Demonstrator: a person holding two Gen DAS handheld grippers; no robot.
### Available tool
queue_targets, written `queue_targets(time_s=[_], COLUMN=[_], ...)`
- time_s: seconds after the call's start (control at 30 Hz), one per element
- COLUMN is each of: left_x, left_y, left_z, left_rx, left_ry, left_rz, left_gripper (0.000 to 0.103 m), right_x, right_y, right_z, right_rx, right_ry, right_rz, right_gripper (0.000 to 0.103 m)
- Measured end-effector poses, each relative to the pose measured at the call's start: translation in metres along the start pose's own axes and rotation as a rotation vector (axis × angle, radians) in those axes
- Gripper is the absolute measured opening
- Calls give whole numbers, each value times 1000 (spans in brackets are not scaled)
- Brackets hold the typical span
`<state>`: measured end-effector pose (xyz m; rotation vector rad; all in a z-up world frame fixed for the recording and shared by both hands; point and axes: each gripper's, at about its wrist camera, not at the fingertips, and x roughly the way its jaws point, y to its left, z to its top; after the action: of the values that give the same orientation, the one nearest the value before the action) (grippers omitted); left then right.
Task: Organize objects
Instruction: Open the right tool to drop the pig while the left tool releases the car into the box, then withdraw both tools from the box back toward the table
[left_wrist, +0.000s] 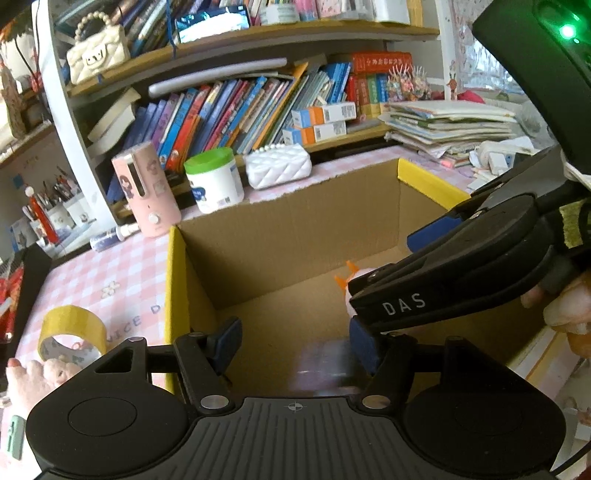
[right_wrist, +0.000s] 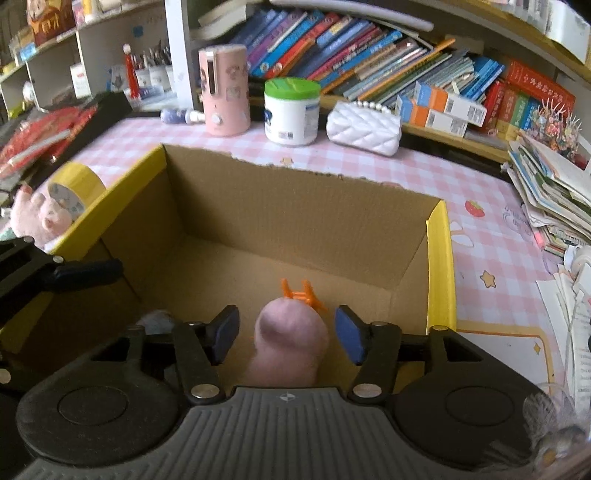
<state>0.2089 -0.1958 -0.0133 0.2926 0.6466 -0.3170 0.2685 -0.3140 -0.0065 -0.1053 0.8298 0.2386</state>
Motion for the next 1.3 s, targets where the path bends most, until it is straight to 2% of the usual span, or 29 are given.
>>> queue_targets(time_s=[0.2,0.3,0.4,0.67,0.87,1.03,1.3], left_x=[-27,-41,-56,-90,-108,-123,-142], left_y=[4,9,15,29,34,40,52], left_z=[-5,-9,-14,-38,-55,-70,-104], left_rx=[-5,-28,-59,-112,-126,-128,-135], left_ry=[-62,-90,-114,-143,-146,-134,-63], left_rz=[22,39,56,72,52,37,32], left_gripper=[74,79,85,88,89,90,91], right_x=[-24,-39,-55,-93,-118,-133,-136], right_y=[8,13,18,33,45,58,94], right_z=[-5,-8,-13,-39,-62,-85,-119], right_rx=[36,62,81,168,237,295,327], right_ry=[-77,-127,-178,-266,-299,-287,-189], right_rz=[-8,-56,-104,-188,-260,-310,-309], right_gripper=[60,67,68,70,71,72,73])
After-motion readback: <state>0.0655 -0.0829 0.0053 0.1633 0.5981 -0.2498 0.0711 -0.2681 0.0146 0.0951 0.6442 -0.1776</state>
